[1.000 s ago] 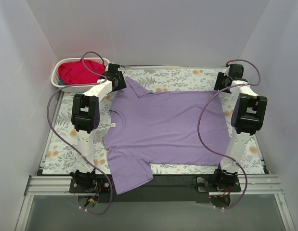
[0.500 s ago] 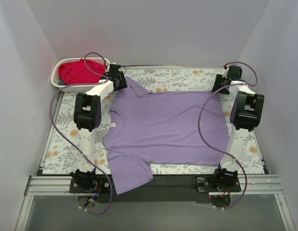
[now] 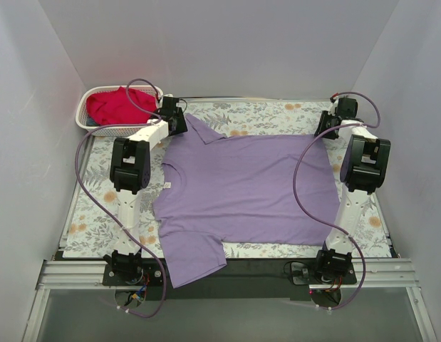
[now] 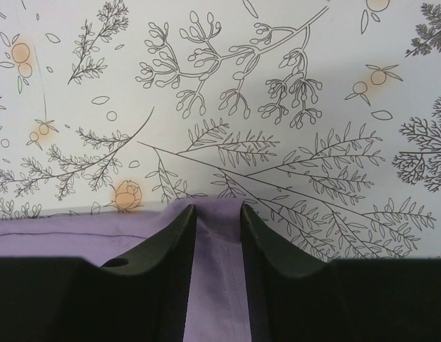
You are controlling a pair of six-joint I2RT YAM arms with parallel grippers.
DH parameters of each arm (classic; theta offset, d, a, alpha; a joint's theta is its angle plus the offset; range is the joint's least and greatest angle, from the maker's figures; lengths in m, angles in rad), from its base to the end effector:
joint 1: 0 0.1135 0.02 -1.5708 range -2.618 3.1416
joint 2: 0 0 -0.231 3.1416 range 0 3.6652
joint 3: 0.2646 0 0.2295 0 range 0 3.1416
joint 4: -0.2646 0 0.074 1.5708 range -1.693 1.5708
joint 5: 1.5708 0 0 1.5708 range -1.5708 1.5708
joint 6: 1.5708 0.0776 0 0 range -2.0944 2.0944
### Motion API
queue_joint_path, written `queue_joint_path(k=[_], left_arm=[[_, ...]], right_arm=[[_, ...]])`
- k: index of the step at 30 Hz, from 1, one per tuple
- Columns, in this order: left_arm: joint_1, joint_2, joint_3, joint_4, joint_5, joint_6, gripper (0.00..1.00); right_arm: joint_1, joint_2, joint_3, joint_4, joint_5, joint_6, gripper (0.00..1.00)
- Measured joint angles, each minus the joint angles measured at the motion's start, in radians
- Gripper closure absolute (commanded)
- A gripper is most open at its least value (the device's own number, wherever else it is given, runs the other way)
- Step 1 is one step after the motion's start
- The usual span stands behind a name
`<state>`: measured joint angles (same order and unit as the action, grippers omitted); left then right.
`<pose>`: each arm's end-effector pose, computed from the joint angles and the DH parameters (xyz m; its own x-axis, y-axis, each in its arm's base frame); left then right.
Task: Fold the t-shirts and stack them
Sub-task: Fold the tshirt
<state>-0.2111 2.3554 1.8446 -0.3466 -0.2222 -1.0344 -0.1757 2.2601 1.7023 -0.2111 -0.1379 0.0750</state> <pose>0.4962 -0.0888 0.1078 -0.4323 -0.7648 -0.4777 -0.6031 0.6390 -0.4773 0.4893 -0.0760 0.1205 -0.6770 0.1956 -0.7095 0.1270 0.9806 0.1492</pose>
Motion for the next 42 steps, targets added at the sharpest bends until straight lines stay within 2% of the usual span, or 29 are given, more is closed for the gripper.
queue_joint_path(k=[14,22,28,32,36,38,42], left_arm=[[0.006,-0.035,-0.060,0.020,0.032,0.000,0.51],[0.006,-0.059,-0.090,-0.001,0.037,0.006,0.59],[0.006,-0.059,-0.087,-0.011,0.036,0.028,0.64],[0.006,-0.057,-0.082,-0.024,0.037,0.044,0.75],[0.006,-0.056,-0.082,-0.029,0.038,0.053,0.94],[0.005,-0.055,-0.076,-0.035,0.038,0.058,1.00],[0.002,-0.052,-0.064,-0.053,0.024,0.060,1.00]], right_arm=[[0.000,-0.003,-0.012,0.006,-0.013,-0.001,0.71],[-0.001,-0.010,-0.024,0.009,-0.016,0.000,0.72],[-0.001,-0.013,-0.031,0.010,-0.018,0.000,0.76],[-0.001,-0.013,-0.031,0.009,-0.020,-0.001,0.84],[-0.001,-0.013,-0.031,0.007,-0.022,-0.001,0.94],[-0.001,-0.013,-0.031,0.005,-0.024,0.001,0.99],[-0.004,-0.013,-0.031,0.004,-0.030,0.007,0.99]])
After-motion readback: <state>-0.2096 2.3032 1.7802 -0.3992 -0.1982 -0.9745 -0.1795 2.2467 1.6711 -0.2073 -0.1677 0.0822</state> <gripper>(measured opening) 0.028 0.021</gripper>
